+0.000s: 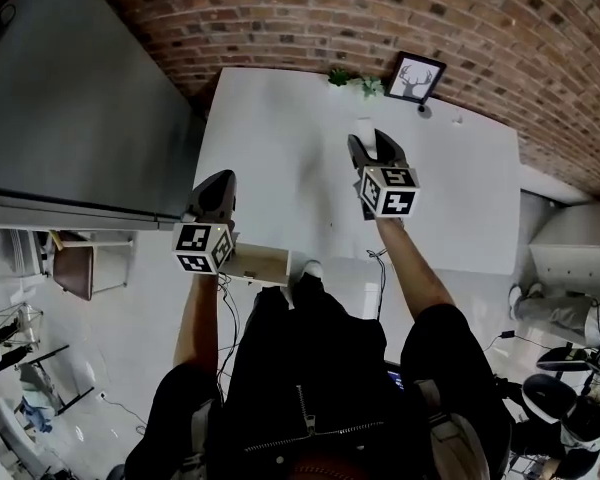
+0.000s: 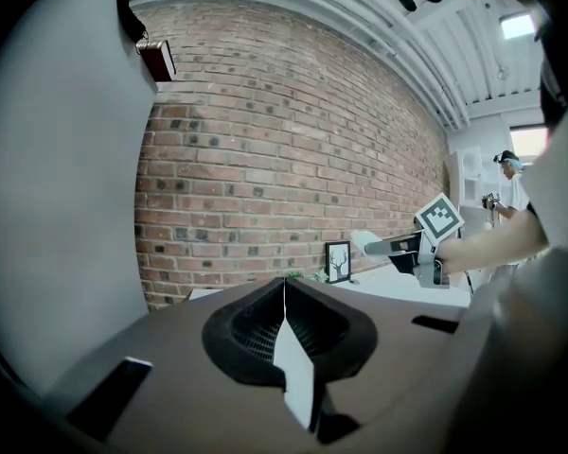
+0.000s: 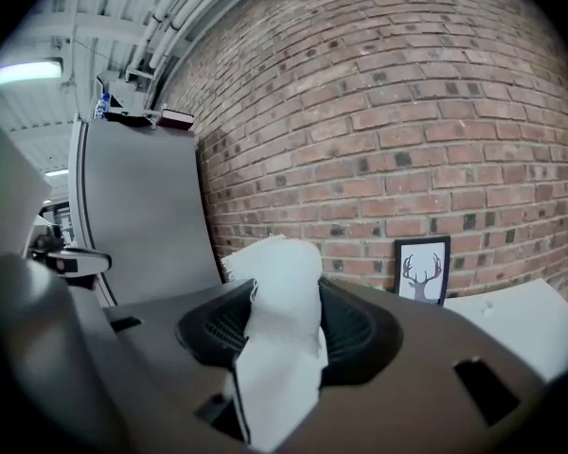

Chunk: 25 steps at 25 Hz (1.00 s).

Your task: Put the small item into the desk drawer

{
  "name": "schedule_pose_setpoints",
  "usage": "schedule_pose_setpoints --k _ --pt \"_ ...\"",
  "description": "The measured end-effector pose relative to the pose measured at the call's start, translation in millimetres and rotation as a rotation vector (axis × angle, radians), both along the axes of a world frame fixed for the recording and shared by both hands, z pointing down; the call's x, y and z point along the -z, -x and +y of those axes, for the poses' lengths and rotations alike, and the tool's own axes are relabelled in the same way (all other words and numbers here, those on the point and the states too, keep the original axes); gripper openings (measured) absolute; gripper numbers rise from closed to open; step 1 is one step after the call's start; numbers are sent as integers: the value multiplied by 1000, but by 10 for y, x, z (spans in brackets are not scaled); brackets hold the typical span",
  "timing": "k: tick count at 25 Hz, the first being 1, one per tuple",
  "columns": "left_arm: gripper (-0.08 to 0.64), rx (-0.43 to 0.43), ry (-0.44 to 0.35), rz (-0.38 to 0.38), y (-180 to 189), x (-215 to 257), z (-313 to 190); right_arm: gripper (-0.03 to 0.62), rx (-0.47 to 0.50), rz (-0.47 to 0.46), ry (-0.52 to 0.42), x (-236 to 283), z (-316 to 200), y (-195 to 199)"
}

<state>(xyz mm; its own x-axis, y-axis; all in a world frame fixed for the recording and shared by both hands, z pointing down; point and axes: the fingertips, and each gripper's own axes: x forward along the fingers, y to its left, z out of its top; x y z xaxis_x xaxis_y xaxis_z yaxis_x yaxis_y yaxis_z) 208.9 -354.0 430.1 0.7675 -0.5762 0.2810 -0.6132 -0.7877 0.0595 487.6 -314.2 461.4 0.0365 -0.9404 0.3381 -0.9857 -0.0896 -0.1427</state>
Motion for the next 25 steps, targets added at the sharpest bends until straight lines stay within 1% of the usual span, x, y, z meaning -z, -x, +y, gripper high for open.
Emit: schedule_pose_setpoints --k 7,12,16,21,25 --pt "21 46 -32 15 123 128 44 193 55 22 -27 114 -42 147" --pt "21 100 -42 36 450 216 162 193 106 44 -45 231 -57 462" --pt "21 161 -52 48 857 270 285 193 167 54 -59 315 -115 864" --pt "21 240 -59 48 1483 273 534 193 262 53 -70 366 -76 1554" --pt "21 311 -56 52 1923 235 842 193 356 55 -72 378 34 2104"
